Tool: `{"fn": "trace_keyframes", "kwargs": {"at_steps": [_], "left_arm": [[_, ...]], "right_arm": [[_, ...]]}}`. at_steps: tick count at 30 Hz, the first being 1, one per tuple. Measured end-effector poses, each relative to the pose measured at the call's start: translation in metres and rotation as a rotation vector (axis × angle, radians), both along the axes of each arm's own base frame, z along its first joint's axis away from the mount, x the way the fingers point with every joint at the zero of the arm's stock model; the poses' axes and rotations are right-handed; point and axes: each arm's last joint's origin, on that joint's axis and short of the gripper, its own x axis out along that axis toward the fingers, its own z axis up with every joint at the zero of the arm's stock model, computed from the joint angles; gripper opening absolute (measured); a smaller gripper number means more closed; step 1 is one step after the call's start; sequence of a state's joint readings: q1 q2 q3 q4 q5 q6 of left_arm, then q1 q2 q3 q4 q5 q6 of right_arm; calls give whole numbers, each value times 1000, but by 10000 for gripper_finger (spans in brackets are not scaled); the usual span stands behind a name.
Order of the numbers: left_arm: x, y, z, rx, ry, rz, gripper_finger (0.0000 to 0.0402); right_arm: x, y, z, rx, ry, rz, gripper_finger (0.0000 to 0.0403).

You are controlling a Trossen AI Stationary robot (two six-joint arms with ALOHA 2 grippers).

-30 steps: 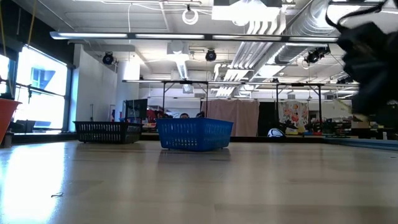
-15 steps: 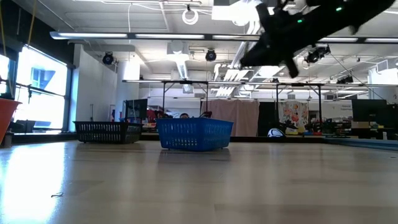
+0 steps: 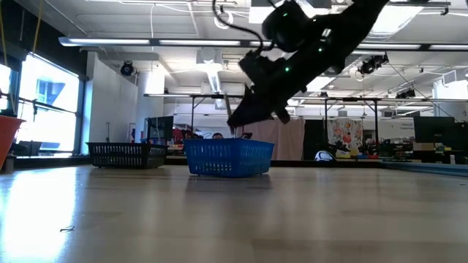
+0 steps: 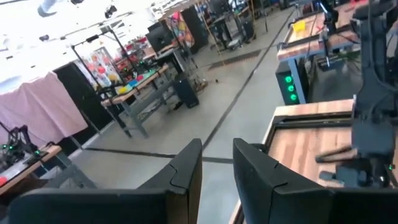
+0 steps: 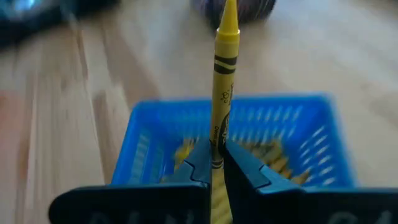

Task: Sort crayons
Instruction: Put the yellow crayon into the blue basket, then put the red crayon into the black basket

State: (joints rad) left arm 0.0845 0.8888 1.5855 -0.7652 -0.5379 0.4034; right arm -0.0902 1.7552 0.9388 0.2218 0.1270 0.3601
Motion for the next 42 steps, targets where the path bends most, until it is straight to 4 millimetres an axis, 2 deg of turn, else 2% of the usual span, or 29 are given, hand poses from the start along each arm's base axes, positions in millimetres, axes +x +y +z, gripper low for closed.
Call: {"fn": "trace_keyframes", "kwargs": {"at_steps": [3,6,12,18,21,25,29,32,36,39,42], "left_arm": [[-7,-1,0,-22,-24,2,76],[-13,-1,1,-26,-37,2,76],[-25,-2,1,-47,-61,3,76],[-29,-2,1,-48,-65,3,76],[-28,-2,0,-48,-61,3,76],[-29,-2,-1,-48,-53,4,76],[-29,-2,-2,-49,-42,4,76],[-29,-2,-3,-50,-23,4,76],[-29,-2,-4,-50,-17,5,76],[-29,-2,-4,-34,-5,4,76],[-29,-2,-4,-29,-2,5,76]], "right_arm": [[8,1,-7,39,128,49,11],[12,1,-6,68,227,57,13],[13,-2,8,96,353,59,38],[15,-2,26,86,432,83,64],[12,-1,45,130,537,105,65],[2,4,88,296,698,100,62],[-9,13,121,380,798,-2,60],[-13,19,134,414,817,-88,60],[-19,37,134,420,880,-149,60],[-30,55,120,407,1009,-163,60],[-44,77,100,483,1172,-164,60]]}}
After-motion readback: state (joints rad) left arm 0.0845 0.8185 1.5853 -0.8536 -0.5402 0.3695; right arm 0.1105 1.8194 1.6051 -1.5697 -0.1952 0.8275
